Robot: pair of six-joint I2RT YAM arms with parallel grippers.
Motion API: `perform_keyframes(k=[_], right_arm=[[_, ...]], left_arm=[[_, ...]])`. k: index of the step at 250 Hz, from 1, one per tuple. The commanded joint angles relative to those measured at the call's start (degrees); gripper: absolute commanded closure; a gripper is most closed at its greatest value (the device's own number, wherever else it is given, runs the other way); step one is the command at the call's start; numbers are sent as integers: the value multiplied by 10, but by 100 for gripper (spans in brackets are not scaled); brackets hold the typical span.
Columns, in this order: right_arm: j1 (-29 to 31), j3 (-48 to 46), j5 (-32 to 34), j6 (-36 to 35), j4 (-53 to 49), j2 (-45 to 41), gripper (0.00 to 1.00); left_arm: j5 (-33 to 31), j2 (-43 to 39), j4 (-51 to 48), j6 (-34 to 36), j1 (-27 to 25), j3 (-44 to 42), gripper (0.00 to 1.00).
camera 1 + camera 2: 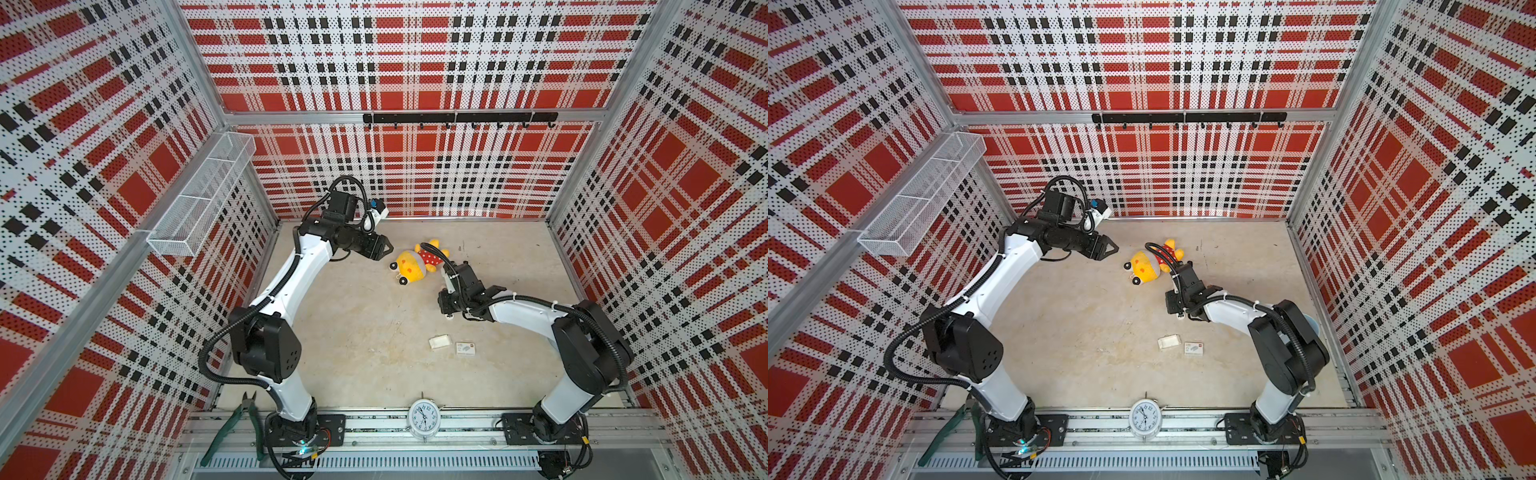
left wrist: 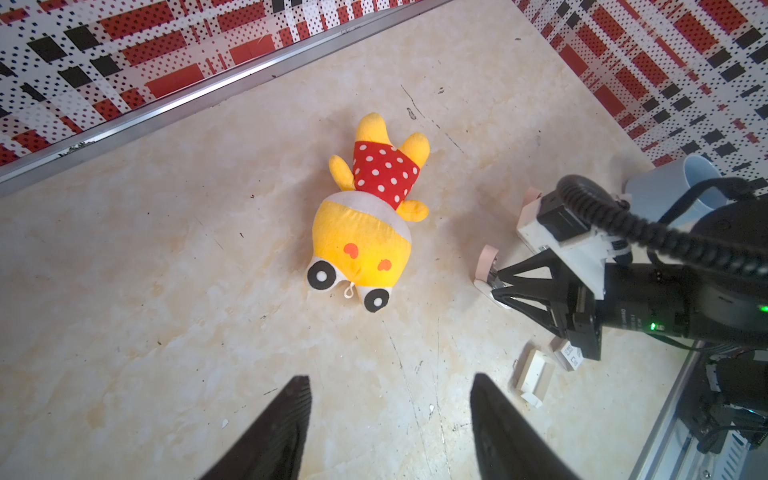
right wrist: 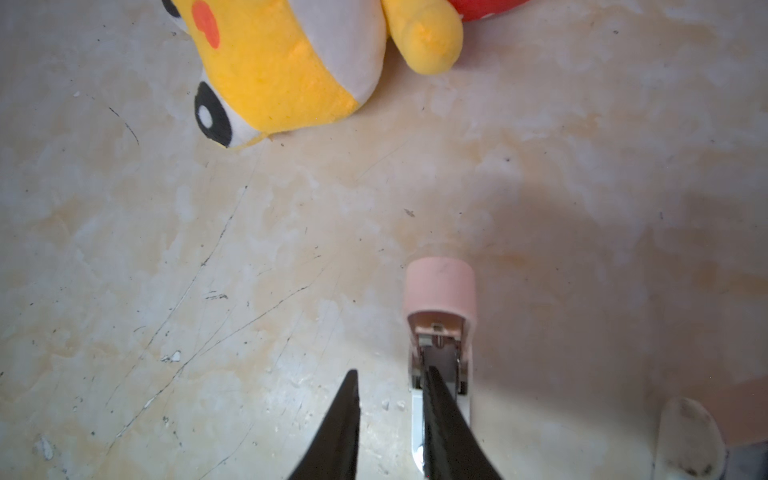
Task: Load the staples into the stapler
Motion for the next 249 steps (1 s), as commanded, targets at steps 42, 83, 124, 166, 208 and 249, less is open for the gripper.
perform_keyframes(k=[42, 83, 124, 166, 208, 249], right_arm=[[0, 17, 9, -12, 20, 13, 71], [-1, 21, 8, -12, 22, 20, 71], [-1, 26, 6, -12, 24, 27, 71], [-1, 27, 7, -14, 21, 31, 71], [-1, 19, 7, -12, 21, 34, 71], [-1, 9, 5, -9, 25, 33, 71]], left_arm=[[-5, -16, -6, 4, -4, 9, 36], [-5, -16, -5, 5, -4, 9, 36], [-5, -17, -5, 5, -4, 8, 35], [-4, -17, -5, 5, -4, 7, 36], [-3, -17, -4, 4, -4, 6, 35], [-3, -16, -4, 5, -4, 6, 35]])
